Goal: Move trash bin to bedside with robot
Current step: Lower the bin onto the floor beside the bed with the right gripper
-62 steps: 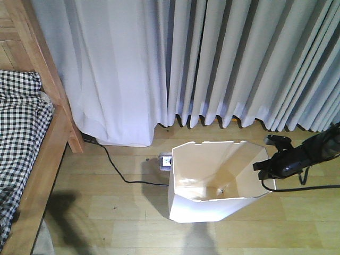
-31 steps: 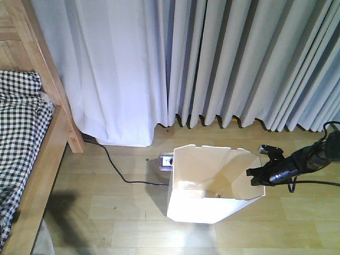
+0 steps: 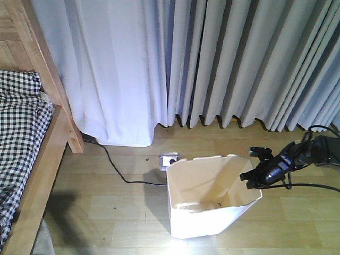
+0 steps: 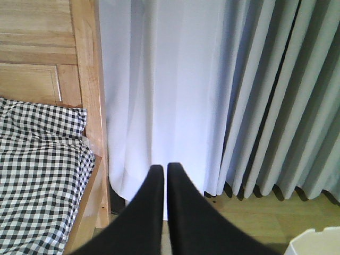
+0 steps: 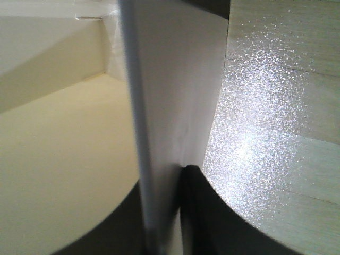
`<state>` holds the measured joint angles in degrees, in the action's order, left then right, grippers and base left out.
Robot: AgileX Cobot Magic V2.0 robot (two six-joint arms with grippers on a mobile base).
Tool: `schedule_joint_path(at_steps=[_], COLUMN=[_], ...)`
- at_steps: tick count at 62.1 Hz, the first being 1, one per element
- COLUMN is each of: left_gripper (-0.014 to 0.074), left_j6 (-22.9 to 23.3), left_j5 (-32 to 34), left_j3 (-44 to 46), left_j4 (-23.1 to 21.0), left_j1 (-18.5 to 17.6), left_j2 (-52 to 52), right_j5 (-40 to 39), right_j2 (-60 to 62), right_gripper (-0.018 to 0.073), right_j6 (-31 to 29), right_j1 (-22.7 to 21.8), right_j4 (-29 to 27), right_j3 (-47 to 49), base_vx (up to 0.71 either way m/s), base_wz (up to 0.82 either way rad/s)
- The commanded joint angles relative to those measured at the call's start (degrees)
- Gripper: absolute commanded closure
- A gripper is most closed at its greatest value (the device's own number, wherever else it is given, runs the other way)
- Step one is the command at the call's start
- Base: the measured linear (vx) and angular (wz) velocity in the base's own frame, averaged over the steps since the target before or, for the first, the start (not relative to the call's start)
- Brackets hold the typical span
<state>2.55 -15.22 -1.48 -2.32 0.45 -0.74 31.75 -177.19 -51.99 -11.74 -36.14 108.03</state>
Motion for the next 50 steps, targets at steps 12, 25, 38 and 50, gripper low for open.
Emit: schedule_joint_path(at_steps=[12,25,38,50], left_gripper=[0.0602,0.0602,0.0602,0.0602], left_j6=[0.3,0.3,0.3,0.3], left_j5=[4.0,4.0,4.0,4.0], left_j3=[-0.7,-0.7,-0.7,-0.7], left_j4=[-0.2,-0.2,-0.2,-0.2], left_j1=[0.0,0.0,0.0,0.0], left_j2=[-0.8,-0.8,-0.8,-0.8], right_j5=[4.1,2.9,2.4,1.7], right_j2=[4.9,4.9,3.1,1.1], right_gripper=[0.0544,0.0538,0.0530,0.0526], right_j6=[3.1,3.1,3.2,3.1], right_j1=[-0.1,-0.1,-0.1,-0.1], right_j4=[-4.5,-4.8,-4.9,-4.8], right_j3=[1.4,1.4,1.4,1.4], base_vx=[0.00,0.00,0.00,0.00], base_wz=[0.00,0.00,0.00,0.00])
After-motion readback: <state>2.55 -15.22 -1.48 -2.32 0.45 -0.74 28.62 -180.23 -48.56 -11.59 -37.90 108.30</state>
